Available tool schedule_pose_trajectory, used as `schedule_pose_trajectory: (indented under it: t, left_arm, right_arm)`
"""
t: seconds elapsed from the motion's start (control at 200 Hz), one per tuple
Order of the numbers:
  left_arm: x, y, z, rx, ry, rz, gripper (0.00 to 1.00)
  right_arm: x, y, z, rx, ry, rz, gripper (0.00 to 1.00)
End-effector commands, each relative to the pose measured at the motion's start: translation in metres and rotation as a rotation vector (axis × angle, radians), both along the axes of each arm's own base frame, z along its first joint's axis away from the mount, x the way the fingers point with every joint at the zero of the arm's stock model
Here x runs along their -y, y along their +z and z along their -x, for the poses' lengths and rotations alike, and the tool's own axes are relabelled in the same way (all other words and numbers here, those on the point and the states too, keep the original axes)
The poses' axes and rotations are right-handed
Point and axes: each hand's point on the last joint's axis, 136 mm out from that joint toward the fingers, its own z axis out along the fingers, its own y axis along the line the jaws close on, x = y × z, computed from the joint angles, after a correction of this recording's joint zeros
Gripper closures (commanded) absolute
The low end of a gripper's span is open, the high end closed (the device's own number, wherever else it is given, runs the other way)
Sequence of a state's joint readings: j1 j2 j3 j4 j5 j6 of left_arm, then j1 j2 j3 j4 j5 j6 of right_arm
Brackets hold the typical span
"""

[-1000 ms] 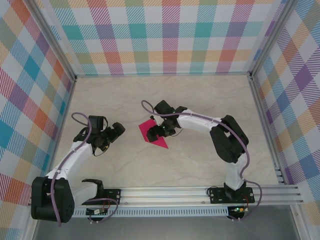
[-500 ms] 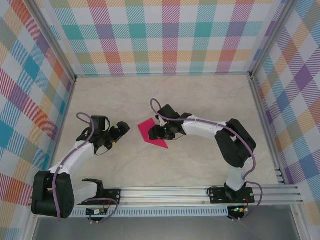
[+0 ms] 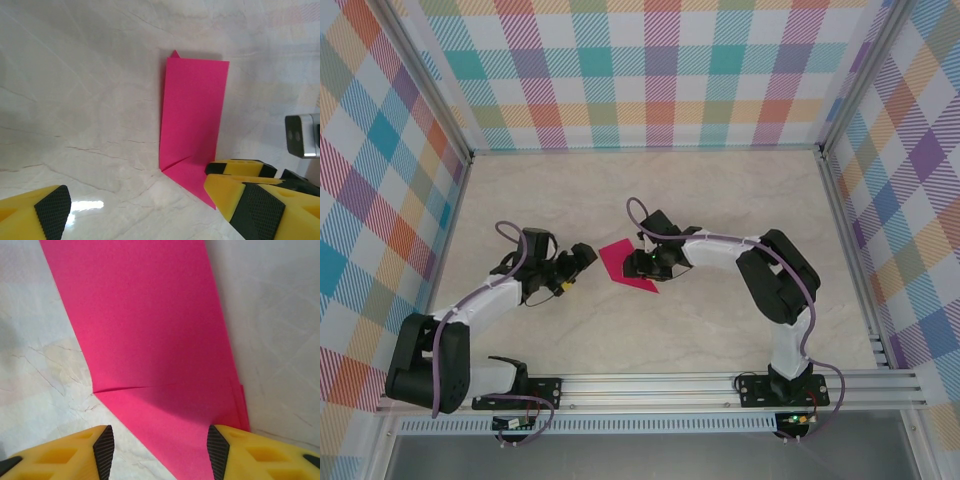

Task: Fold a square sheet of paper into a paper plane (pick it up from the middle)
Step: Rotate the paper at the center of the table.

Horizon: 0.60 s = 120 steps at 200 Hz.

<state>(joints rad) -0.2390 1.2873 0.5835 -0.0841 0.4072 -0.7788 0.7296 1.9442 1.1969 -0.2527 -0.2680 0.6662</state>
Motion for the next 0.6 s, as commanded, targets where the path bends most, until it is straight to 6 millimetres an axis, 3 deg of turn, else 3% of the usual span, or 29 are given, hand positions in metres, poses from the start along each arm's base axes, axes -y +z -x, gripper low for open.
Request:
schedule_pose_trajectory:
  t: [0.0,0.36,0.595]
  left_arm:
    - [0.021,0.001,-0.004,0.001,-0.027,0.071,0.08]
    - [0.071,-0.017,-0.01,-0.071,-0.065,0.13,0.2]
    - [0.08,-0.022,-0.017,-0.092,-0.064,0.124,0.31]
  right_arm:
    - [0.005,-0.012,0.0,-0.077,-0.044,-0.035,0.46]
    - [0.021,-0.024,0.001,-0.24,-0.153,-0.136,0.46]
    - [0.027,-0.028,0.002,-0.256,-0.162,-0.134,0.46]
